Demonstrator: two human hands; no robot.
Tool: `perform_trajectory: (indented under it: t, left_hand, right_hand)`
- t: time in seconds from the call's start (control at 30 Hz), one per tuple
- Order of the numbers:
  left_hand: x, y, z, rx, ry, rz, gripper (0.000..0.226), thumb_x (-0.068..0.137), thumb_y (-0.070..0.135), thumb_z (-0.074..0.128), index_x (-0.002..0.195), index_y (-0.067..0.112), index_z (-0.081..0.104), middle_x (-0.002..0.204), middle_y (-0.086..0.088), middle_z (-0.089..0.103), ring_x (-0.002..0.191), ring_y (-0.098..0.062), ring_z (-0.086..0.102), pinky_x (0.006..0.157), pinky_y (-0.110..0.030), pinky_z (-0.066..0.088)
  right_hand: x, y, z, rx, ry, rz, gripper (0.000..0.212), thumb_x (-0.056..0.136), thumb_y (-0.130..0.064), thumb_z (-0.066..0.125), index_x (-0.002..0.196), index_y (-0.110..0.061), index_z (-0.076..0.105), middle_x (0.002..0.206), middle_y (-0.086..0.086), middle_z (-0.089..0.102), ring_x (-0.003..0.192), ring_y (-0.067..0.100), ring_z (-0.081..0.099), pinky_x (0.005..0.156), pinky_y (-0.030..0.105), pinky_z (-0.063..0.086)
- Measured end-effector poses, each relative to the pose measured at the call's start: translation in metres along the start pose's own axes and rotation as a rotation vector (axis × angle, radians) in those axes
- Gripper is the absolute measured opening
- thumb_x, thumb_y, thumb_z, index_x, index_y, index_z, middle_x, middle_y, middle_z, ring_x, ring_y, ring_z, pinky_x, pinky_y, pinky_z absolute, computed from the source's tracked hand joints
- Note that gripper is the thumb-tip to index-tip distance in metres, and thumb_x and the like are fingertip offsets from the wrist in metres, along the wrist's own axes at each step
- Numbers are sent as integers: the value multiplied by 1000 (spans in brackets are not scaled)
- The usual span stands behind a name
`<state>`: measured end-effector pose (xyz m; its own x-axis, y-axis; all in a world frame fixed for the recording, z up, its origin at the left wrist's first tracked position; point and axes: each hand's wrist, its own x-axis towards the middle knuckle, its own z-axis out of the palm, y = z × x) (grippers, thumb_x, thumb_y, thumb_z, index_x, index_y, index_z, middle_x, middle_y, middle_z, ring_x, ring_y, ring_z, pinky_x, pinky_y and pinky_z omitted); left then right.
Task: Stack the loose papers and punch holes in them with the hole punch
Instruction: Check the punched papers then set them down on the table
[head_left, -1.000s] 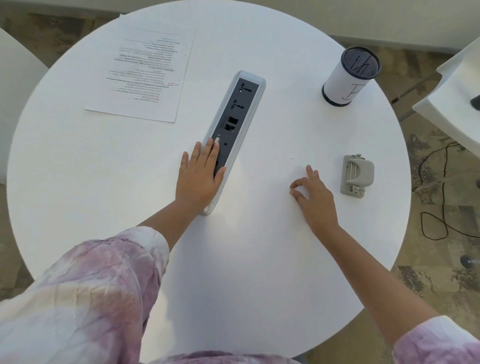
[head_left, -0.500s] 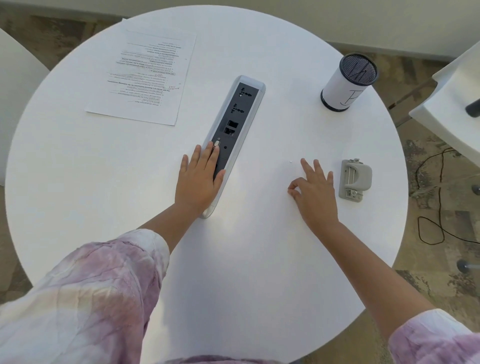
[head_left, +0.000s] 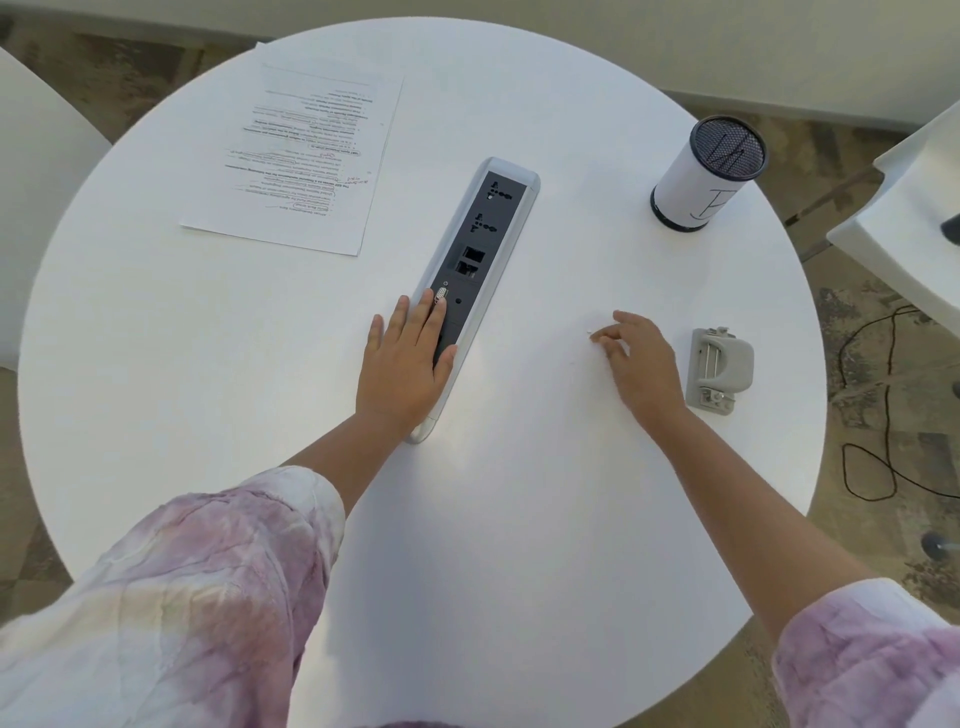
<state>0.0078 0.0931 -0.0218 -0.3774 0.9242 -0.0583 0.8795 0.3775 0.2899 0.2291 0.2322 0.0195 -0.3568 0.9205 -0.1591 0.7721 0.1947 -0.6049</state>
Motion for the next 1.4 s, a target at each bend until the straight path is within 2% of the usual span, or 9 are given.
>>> perform_trajectory:
  t: [0.07,0.17,0.37,0.53,0.73,0.97,1.2,1.3,1.4]
  left_hand:
    - [-1,-1,0,-2,7,1,54,98,38,29,148,19,18,157,2,18,145,-25,14,116,-46,10]
    - [-1,0,0,-7,11,0,54,98,38,30,148,20,18,157,2,18,145,-24,15,116,-46,10]
    - [-1,0,-2,-8,4,-2,55,98,37,30,148,19,17,157,2,17,145,-24,14,117,-46,11]
    - [-2,2,-3,-27,4,-20,56,98,37,31,148,20,13,157,3,15,145,-22,12,118,-44,10]
    - [-3,2,-5,-27,5,-22,56,98,36,31,148,20,13,157,3,15,145,-22,13,118,-44,9]
    - [-2,2,-4,-22,-3,-30,56,98,36,31,148,20,13,157,3,16,145,-22,12,118,-44,9]
    - [-1,2,-3,-32,9,-25,55,97,33,34,147,19,19,156,2,20,144,-24,16,117,-46,12]
    - [-1,1,-2,-35,9,-32,55,97,34,34,148,20,18,156,3,20,145,-23,16,117,-45,11]
    - [-1,1,0,-37,3,-39,55,97,34,33,148,21,16,156,4,19,145,-21,14,118,-44,10]
  right_hand:
    - [5,1,-4,2,25,-1,21,92,-8,48,102,-5,67,122,10,59,118,22,51,90,17,31]
    - [11,1,-6,-10,38,12,20,91,-6,50,101,-6,67,113,12,62,105,22,56,81,14,32]
    - [21,-5,-2,-128,-10,7,17,88,-11,53,101,-7,65,107,13,60,94,24,57,79,28,41]
    - [25,-10,1,-250,-14,-44,18,87,-16,56,101,-6,63,104,12,58,94,25,56,76,28,38]
    - [24,-15,2,-382,-4,-104,16,89,-11,51,93,-3,64,99,15,58,87,31,56,73,38,44]
    - [27,-23,7,-468,-38,-103,14,89,-7,49,94,-1,60,99,16,56,92,31,52,68,34,39]
    - [27,-20,13,-357,5,-36,16,88,-9,49,94,0,61,96,16,58,89,31,54,73,37,42]
    - [29,-14,13,-212,-30,19,15,88,-13,50,91,-3,61,92,10,57,81,25,54,67,30,39]
    - [36,-9,6,9,-63,110,12,87,-15,52,80,-11,60,74,-1,56,67,13,50,56,22,35]
